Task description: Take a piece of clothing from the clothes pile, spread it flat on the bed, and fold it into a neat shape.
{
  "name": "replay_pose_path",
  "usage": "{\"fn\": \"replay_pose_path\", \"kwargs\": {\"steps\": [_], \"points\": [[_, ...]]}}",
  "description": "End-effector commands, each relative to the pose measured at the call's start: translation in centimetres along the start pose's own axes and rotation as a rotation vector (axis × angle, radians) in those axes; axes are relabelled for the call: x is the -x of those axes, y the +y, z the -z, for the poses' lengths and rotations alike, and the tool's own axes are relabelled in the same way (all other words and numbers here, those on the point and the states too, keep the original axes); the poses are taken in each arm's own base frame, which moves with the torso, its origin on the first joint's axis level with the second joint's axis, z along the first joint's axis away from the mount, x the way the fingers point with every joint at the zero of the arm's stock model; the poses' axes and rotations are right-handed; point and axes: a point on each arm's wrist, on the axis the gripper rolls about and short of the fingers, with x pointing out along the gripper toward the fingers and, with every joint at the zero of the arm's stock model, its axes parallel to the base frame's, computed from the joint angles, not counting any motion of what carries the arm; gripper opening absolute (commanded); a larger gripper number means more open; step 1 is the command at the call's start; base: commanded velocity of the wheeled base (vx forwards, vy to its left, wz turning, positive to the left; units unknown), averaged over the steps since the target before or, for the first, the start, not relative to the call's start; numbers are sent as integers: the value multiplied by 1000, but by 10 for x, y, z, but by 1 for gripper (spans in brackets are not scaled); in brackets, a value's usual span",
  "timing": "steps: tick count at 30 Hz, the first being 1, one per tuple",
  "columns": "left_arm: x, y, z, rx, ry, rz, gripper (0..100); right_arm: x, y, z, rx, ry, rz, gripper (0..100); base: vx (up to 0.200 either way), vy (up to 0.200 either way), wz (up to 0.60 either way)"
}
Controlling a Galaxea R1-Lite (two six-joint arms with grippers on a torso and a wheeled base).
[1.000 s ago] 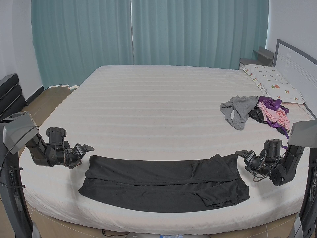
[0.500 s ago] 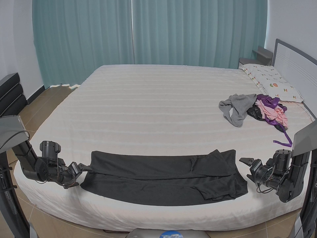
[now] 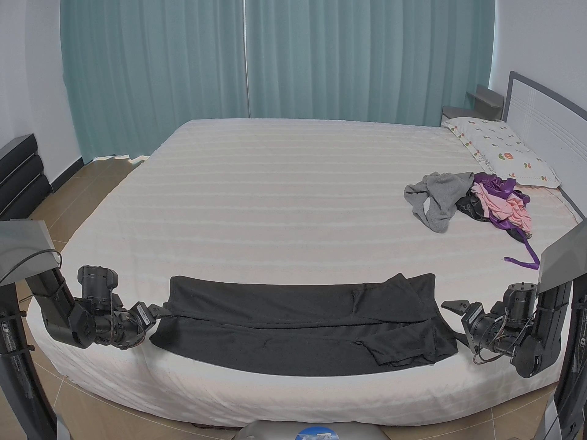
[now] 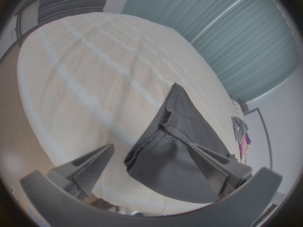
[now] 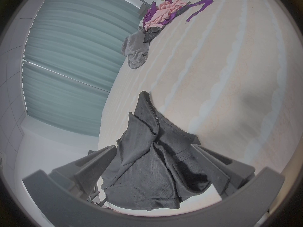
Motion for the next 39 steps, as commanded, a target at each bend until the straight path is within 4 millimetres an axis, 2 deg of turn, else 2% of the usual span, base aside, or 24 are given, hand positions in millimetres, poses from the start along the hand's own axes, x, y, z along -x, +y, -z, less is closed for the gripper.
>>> {"fn": "replay_pose_path", "kwargs": {"steps": [1,8,9,23,35,36,39], "points": [[-7,2,10,-12,24,-21,100,-1,0,0,2,-5,-7,100,0,0,0],[-7,2,14,-20,23,-21,100,-1,0,-1,2,-8,-9,100,0,0,0],[-7,2,15,-25,27,-20,0,0,1,-1,3,-9,-12,100,0,0,0],[2,12,27,-132,-4,-173,0,4,1,-5,-1,-25,-10,100,0,0,0],[0,13,30,-139,-3,-194,0,4,0,-7,-3,-34,-12,100,0,0,0],[0,12,29,-136,-8,-192,100,4,1,-8,-3,-38,-15,100,0,0,0],[2,11,25,-129,-21,-184,100,7,2,-12,-6,-53,-22,100,0,0,0]]}}
